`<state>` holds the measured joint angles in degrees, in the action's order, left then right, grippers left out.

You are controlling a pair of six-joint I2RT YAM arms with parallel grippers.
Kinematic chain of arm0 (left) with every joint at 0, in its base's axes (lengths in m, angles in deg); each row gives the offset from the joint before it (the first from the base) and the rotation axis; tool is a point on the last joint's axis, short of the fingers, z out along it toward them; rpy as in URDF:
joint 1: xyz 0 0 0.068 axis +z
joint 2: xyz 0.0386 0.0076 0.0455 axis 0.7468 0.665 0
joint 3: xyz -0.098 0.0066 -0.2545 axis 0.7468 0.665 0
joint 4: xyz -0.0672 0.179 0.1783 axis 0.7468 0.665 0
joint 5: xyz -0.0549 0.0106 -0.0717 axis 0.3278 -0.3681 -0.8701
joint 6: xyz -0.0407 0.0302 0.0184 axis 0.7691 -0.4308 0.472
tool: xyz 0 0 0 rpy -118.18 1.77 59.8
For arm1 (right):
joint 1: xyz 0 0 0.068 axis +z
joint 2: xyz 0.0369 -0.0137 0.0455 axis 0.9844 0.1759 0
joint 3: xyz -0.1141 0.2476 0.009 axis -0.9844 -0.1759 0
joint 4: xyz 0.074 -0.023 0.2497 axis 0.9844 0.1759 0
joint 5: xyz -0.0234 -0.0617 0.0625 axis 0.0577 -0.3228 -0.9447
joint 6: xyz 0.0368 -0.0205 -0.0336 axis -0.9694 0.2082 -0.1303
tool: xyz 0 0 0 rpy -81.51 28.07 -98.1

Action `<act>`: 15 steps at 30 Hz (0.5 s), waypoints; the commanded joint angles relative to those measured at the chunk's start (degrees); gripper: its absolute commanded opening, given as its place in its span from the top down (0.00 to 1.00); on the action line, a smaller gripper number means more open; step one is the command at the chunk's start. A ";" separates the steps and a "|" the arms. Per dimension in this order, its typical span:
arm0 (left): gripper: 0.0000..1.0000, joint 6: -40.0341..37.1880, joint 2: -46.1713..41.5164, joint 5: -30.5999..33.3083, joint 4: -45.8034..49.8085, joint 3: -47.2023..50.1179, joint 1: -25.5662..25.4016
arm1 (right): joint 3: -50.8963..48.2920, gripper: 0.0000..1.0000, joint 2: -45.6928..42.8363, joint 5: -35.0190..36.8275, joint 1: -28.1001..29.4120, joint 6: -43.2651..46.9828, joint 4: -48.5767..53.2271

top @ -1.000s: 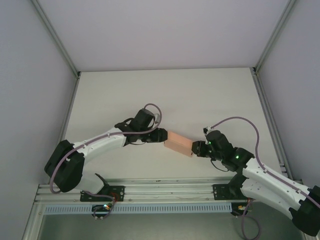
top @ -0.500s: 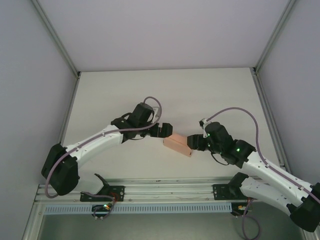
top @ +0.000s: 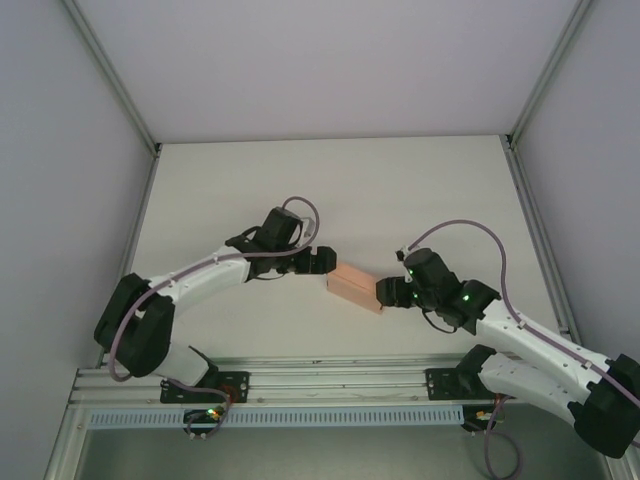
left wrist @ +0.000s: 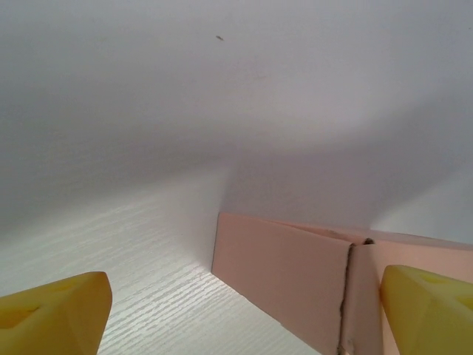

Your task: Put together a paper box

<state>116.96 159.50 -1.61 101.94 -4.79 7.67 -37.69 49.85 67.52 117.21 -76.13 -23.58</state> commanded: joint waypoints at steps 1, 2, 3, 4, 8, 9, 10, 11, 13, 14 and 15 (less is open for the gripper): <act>0.08 -0.35 0.60 -2.50 -1.81 1.84 0.58 | -1.75 0.41 -0.52 -0.66 -0.47 -2.31 1.80; 0.10 0.03 0.68 -2.24 -2.11 2.72 0.70 | -2.46 0.42 -0.64 -0.65 -0.59 -2.85 2.02; 0.10 0.25 0.75 -2.35 -2.51 3.52 0.88 | -3.13 0.44 -0.66 -0.67 -0.82 -3.12 2.12; 0.10 0.70 0.90 -2.48 -3.01 4.34 1.11 | -3.78 0.48 -0.66 -0.67 -1.16 -3.59 2.53; 0.10 1.90 1.08 -4.72 -6.17 7.12 1.27 | -4.84 0.54 -0.64 -1.43 -2.31 -5.25 4.58; 0.10 1.91 1.08 -4.93 -6.64 7.69 1.25 | -5.04 0.57 -0.73 -1.52 -2.58 -5.70 6.07; 0.10 2.31 0.96 -4.65 -6.85 8.49 1.26 | -5.46 0.58 -0.96 -1.74 -2.71 -6.02 6.35; 0.10 2.44 0.96 -4.34 -7.06 9.25 1.27 | -5.84 0.59 -1.22 -2.04 -2.87 -6.32 6.34; 0.14 2.77 0.97 -4.25 -8.65 11.39 1.31 | -7.23 0.62 -1.88 -2.65 -3.23 -6.76 5.85; 0.18 3.18 1.07 -4.47 -9.58 12.49 1.31 | -7.77 0.64 -2.11 -2.85 -3.43 -6.97 5.50; 0.22 3.13 1.14 -5.06 -10.82 13.62 1.28 | -8.48 0.65 -2.33 -3.02 -3.67 -7.29 5.19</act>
<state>120.02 158.93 -8.28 87.25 4.06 8.90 -41.87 46.70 63.01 114.55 -82.30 -27.67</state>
